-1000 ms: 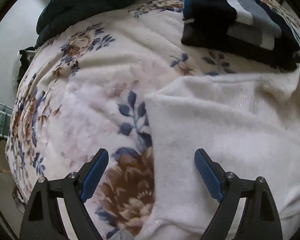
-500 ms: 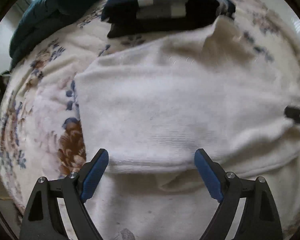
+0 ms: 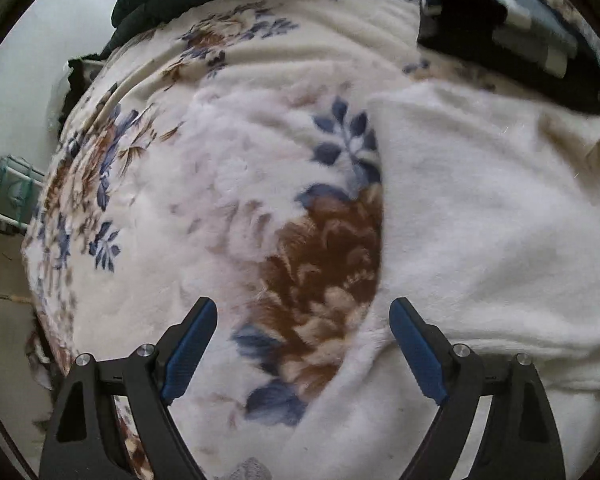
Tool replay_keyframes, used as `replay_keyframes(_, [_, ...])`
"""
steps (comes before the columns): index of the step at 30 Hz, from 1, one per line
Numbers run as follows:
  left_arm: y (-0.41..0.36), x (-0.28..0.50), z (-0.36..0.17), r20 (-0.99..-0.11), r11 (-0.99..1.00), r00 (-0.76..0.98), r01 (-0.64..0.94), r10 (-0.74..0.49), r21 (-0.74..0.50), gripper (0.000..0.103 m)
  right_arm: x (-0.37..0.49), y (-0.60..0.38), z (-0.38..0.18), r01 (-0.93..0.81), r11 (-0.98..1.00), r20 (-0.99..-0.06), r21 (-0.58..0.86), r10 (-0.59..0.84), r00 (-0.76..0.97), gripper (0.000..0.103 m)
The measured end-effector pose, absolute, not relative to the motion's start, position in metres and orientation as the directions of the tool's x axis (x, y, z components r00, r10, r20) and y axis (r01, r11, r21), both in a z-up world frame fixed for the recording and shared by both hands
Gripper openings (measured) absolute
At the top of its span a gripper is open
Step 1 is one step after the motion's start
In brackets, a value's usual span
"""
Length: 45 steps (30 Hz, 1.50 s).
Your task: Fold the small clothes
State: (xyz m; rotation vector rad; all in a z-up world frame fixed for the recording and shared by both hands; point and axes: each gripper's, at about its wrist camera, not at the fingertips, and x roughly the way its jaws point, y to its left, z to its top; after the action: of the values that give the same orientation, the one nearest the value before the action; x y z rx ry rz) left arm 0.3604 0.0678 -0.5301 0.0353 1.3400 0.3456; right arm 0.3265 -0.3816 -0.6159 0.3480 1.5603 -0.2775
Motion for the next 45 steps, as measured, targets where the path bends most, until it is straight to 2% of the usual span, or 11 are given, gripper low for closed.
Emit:
replay_keyframes(6, [0.014,0.382,-0.514,-0.949,0.985,0.273,-0.119,0.156,0.128,0.088,0.323,-0.370,-0.581,0.357,0.916,-0.980,0.183,0.140,0.142,0.050])
replay_keyframes(9, [-0.008,0.399,-0.543,-0.944,0.977,0.250,-0.047,0.214,0.209,0.088,0.327,-0.366,-0.596,0.357,0.925,-0.990,0.130,0.104,0.091,0.054])
replay_keyframes(12, [-0.005,0.410,-0.570,-0.964,0.981,0.180,-0.036,0.195,0.192,0.088,0.330,-0.373,-0.626,0.398,0.913,-0.995,0.088,0.097,-0.001,0.054])
replay_keyframes(17, [0.002,0.402,-0.526,-0.956,0.992,0.264,-0.037,0.126,0.121,0.088,0.322,-0.393,-0.585,0.426,0.893,-0.989,0.145,0.138,0.047,0.055])
replay_keyframes(20, [0.001,0.385,-0.495,-0.952,0.996,0.293,-0.047,0.092,0.082,0.088,0.307,-0.413,-0.553,0.442,0.879,-0.983,0.181,0.164,0.076,0.066])
replay_keyframes(29, [-0.106,0.269,-0.466,-0.976,0.999,0.212,-0.010,0.038,0.037,0.088,0.247,-0.518,-0.500,0.404,0.879,-0.965,0.254,0.260,0.042,0.066])
replay_keyframes(37, [-0.273,0.123,-0.533,-0.998,0.991,-0.031,0.122,-0.060,-0.063,0.088,0.222,-0.621,-0.530,0.320,0.911,-0.955,0.261,0.292,-0.052,0.066])
replay_keyframes(42, [-0.330,0.080,-0.587,-0.995,0.978,-0.096,0.209,0.010,-0.010,0.088,0.227,-0.649,-0.552,0.293,0.910,-0.944,0.292,0.324,-0.064,0.066])
replay_keyframes(43, [-0.334,0.079,-0.594,-0.995,0.977,-0.091,0.212,0.033,0.013,0.087,0.231,-0.649,-0.555,0.288,0.906,-0.937,0.312,0.343,-0.062,0.066])
replay_keyframes(44, [-0.335,0.080,-0.598,-0.996,0.977,-0.076,0.211,0.041,0.024,0.074,0.236,-0.650,-0.560,0.281,0.897,-0.927,0.341,0.370,-0.058,0.066])
replay_keyframes(45, [-0.336,0.082,-0.600,-0.997,0.977,-0.054,0.208,0.055,0.043,0.051,0.245,-0.648,-0.565,0.273,0.887,-0.915,0.371,0.399,-0.053,0.066])
